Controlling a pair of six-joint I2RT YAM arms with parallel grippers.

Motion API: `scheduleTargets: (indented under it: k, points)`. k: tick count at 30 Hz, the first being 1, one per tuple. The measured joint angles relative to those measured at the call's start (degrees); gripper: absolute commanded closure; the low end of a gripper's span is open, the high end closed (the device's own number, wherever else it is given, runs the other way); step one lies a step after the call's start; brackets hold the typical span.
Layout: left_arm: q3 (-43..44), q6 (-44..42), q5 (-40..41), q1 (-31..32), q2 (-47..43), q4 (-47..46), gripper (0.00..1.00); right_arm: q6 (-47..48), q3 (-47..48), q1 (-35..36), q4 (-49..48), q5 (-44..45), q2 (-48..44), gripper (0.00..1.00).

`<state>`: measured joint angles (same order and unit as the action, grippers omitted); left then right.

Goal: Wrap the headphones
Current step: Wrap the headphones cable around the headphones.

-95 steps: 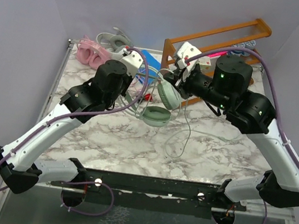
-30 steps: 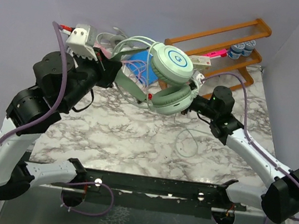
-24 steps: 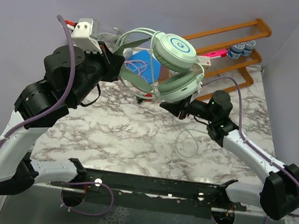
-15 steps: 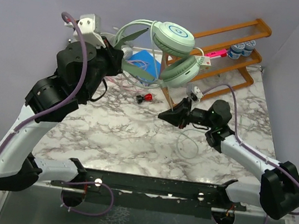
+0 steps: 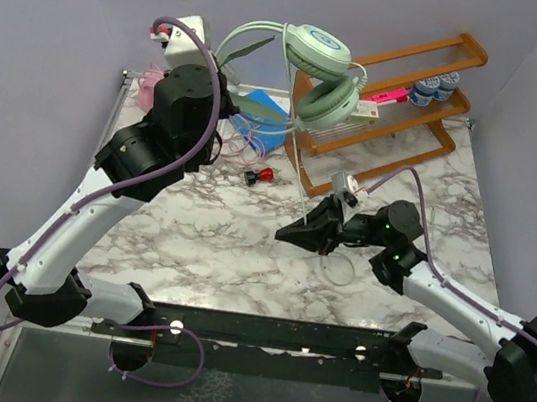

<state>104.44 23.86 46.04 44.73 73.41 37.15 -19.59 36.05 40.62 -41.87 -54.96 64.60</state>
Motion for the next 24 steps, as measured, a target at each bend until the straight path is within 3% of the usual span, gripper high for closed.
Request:
scheduleTargets:
  k: [7, 13, 24]
  points:
    - [-5.9, -6.4, 6.6, 0.0, 0.4, -7.1, 1.00, 0.0, 2.5, 0.4, 4.9, 0.0, -5.0, 0.90]
    - [-12.3, -11.7, 10.6, 0.0, 0.5, -12.4, 1.00, 1.0, 10.1, 0.7, 13.4, 0.3, -5.3, 0.94]
    - [-20.7, -20.2, 10.7, 0.1, 0.1, -18.8, 1.00, 4.5, 26.2, 0.7, 29.2, 6.4, -3.2, 0.93]
